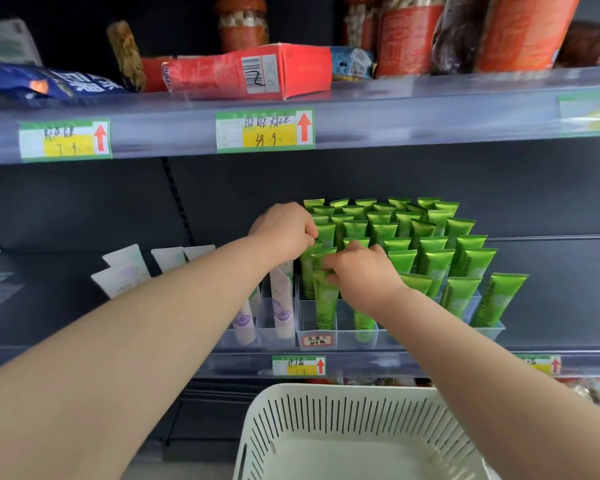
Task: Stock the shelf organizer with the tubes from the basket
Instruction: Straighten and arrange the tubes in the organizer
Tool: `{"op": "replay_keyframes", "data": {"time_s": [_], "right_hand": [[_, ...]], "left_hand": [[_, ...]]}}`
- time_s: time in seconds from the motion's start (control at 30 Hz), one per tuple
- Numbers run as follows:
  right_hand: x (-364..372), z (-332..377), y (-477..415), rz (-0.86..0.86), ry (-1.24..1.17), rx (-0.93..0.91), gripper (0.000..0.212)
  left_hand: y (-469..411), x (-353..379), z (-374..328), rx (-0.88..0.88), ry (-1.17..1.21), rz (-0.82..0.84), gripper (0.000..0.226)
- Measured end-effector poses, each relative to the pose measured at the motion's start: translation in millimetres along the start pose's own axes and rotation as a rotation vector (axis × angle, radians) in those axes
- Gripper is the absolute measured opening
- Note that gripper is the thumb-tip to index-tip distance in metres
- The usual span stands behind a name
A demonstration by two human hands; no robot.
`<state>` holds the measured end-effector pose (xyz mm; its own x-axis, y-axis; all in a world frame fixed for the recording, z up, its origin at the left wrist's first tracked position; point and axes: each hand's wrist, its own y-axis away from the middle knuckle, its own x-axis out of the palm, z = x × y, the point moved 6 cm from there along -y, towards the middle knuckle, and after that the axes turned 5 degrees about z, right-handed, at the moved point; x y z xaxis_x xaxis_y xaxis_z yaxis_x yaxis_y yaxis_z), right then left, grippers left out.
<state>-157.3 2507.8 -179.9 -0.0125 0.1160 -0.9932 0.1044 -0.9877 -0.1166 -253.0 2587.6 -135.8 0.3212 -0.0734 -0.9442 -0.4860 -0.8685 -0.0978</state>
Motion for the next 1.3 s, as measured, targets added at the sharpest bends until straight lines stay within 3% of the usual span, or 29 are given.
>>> {"op": "replay_keyframes", "data": {"time_s": [0.33, 0.53, 0.63, 0.97, 1.07, 1.17, 1.3], "right_hand": [[1.1, -2.2, 5.2, 0.051, -0.005, -0.021, 0.021], [-7.2, -10.5, 11.7, 0.055, -0.041, -0.007, 0.033], [-13.2, -19.2, 15.1, 0.021, -0.036, 0.003, 0.029], [-14.0, -28.4, 14.9, -0.02, -0.035, 0.053, 0.037], [-15.2, -30.0, 13.7, -0.037, -0.043, 0.062, 0.038], [-16.5, -34.2, 13.7, -0.046, -0.05, 0.075, 0.038], [-14.4, -38.2, 12.9, -0.054, -0.054, 0.074, 0.035]], "left_hand": [[-3.8, 9.8, -4.5, 0.0, 0.006, 0.009, 0.018], [-9.0, 21.0, -9.1, -0.012, -0.059, 0.1, 0.019], [-12.4, 29.2, -10.9, -0.032, -0.1, 0.123, 0.02], [-15.8, 29.8, -9.4, -0.04, -0.1, 0.132, 0.012], [-19.0, 18.3, -8.4, -0.051, -0.012, 0.049, 0.013], [-24.6, 12.5, -5.7, -0.071, -0.095, -0.01, 0.015], [-32.7, 23.4, 1.2, -0.107, -0.163, 0.066, 0.021]]}}
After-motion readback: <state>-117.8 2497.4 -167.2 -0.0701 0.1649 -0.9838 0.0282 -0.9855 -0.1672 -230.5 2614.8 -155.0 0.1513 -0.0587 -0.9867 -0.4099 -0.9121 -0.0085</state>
